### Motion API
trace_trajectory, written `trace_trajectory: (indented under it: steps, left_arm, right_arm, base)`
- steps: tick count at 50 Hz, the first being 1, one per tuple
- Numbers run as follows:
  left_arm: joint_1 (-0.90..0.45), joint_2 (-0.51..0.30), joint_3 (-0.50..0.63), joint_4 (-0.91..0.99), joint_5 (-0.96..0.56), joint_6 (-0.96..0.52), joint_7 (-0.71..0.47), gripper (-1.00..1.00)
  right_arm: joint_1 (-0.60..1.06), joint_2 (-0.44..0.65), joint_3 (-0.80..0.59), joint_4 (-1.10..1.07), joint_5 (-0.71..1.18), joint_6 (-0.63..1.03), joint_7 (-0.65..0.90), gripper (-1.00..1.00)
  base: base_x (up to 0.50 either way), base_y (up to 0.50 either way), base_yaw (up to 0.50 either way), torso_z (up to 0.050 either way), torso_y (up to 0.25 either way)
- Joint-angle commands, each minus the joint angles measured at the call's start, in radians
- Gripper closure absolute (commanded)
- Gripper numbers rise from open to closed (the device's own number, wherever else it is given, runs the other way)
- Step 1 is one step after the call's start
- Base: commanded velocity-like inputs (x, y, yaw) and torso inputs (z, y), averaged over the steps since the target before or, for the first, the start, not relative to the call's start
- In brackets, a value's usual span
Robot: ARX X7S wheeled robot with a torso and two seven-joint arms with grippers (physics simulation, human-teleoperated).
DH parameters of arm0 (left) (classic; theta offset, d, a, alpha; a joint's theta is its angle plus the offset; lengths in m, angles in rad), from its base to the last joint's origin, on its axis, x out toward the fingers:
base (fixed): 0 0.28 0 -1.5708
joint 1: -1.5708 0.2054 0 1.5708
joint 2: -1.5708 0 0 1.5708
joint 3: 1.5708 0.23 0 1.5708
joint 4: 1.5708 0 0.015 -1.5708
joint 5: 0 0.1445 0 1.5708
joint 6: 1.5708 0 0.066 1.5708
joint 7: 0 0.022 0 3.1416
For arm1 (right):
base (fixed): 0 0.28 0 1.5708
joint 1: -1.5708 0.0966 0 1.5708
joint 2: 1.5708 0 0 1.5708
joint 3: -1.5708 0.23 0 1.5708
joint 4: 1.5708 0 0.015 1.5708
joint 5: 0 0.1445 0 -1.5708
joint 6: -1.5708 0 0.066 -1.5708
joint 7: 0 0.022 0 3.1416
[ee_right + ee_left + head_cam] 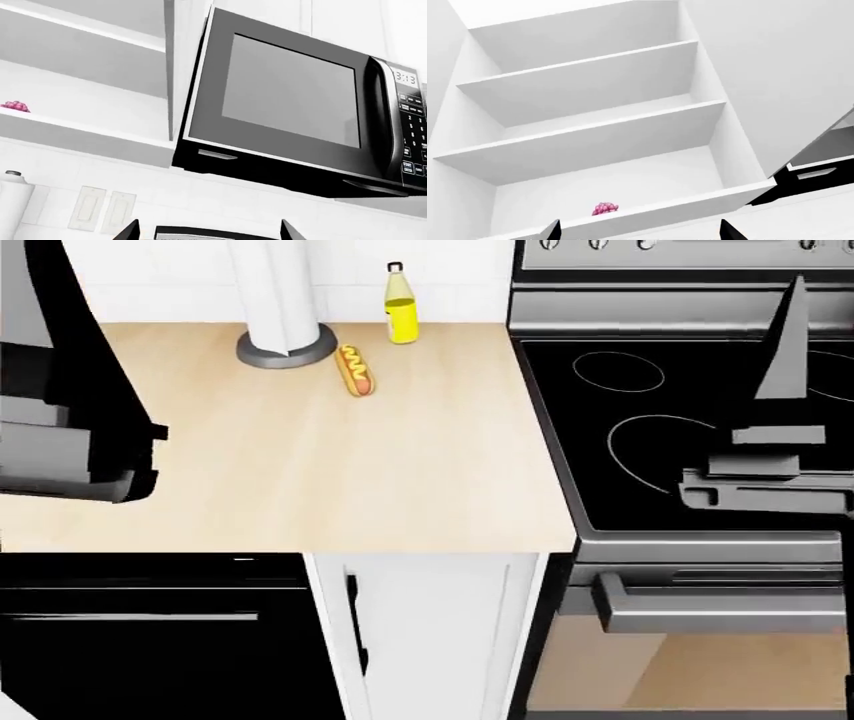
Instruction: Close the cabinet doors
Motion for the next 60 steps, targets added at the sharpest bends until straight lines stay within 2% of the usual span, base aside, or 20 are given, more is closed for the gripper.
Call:
trace_trajectory:
  steps: [1,15,43,47,55,60]
  left_arm:
    - [-0.214,-0.112,0.251,0.007,-0.041,0.094,-0.101,-1.00]
    - [-0.353,-0.126,0.397,0.007,-0.045,0.113,-0.121,-1.00]
    - [-0.488,-0.133,0.530,0.005,-0.047,0.120,-0.137,-1.00]
    - [-0.493,-0.138,0.545,0.003,-0.039,0.125,-0.139,-1.00]
    - [-0.508,-0.148,0.566,0.006,-0.036,0.135,-0.143,-1.00]
    - [-0.529,-0.148,0.585,0.006,-0.038,0.137,-0.146,-1.00]
  right_arm:
    - [0.333,0.106,-0.433,-0.009,0.011,-0.143,0.122,-1.00]
    - [0.451,0.091,-0.610,-0.005,-0.016,-0.178,0.150,-1.00]
    - [0.487,0.074,-0.660,0.003,-0.004,-0.177,0.175,-1.00]
    - [0.486,0.079,-0.659,0.013,0.011,-0.172,0.188,-1.00]
    - [0.568,0.096,-0.625,-0.004,0.144,-0.010,0.228,-1.00]
    - [0.594,0.159,-0.581,-0.003,0.198,0.044,0.238,-1.00]
  base:
    - [0.50,0.00,0.00,0.000,0.000]
    - [0.50,0.00,0.00,0.000,0.003]
    - [0.50,0.00,0.00,0.000,0.003]
    - [0.03,0.00,0.00,0.000,0.010]
    - [0.00,0.00,0.00,0.000,0.000]
    - [0.00,0.00,0.00,0.000,0.002]
